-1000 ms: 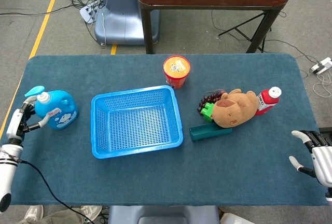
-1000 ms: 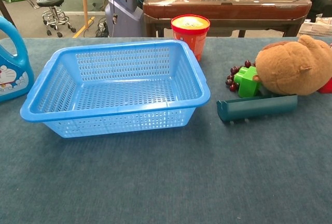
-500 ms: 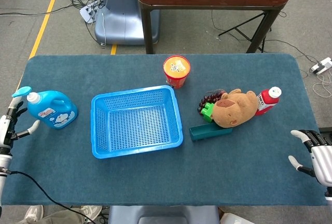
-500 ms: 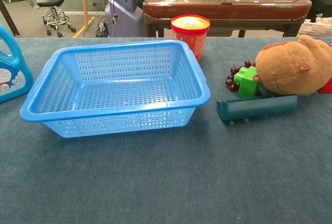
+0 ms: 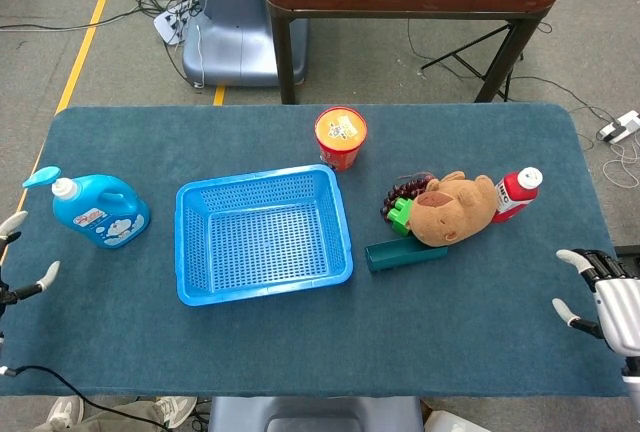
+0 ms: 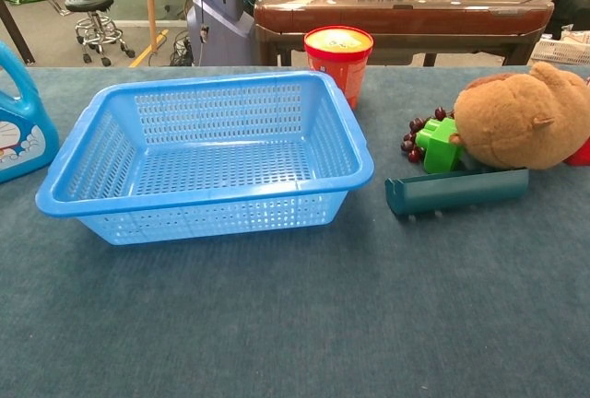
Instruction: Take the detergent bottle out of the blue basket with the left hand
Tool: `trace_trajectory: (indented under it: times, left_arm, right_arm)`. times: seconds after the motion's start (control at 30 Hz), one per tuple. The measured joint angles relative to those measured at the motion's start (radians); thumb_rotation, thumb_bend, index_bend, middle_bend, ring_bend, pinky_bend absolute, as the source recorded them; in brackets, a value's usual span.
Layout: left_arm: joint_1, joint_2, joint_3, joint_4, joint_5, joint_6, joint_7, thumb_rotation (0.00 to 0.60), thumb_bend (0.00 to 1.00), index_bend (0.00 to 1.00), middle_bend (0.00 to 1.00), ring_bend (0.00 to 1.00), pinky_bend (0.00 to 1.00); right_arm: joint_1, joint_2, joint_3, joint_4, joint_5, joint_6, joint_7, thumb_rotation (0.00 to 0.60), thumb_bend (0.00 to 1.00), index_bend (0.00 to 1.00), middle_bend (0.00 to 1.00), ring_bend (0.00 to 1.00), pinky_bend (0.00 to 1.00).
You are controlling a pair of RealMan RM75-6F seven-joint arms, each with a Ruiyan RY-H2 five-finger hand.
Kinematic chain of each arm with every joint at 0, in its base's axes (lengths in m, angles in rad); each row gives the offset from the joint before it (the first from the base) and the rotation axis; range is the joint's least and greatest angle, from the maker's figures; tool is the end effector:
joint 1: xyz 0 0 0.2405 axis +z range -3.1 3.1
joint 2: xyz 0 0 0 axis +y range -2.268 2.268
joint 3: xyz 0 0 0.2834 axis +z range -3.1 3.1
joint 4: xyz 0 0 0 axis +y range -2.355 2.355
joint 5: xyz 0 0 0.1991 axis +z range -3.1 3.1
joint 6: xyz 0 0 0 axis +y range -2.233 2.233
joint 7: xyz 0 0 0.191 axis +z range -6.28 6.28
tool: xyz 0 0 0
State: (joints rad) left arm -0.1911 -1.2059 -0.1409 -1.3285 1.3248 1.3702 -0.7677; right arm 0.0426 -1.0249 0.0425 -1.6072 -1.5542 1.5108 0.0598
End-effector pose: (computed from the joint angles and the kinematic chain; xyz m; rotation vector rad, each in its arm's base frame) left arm -0.3798 0.2879 0.1987 -0.9742 -1.3123 -1.3641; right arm -0.3346 -0.2138 0.2125 1.4071 -0.8635 0.8857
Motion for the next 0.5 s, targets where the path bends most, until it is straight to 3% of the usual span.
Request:
trace_trajectory:
  times: [0.5]
  left_arm:
    - [0.095, -0.032, 0.07, -0.16, 0.065, 0.195, 0.706, 0.6, 0.32, 0.16, 0.16, 0.13, 0.15]
  right_arm:
    - [-0.001, -0.016, -0.008, 0.014, 0.009, -0.012, -0.002, 0.6, 0.21, 0.25, 0.28, 0.21, 0.33]
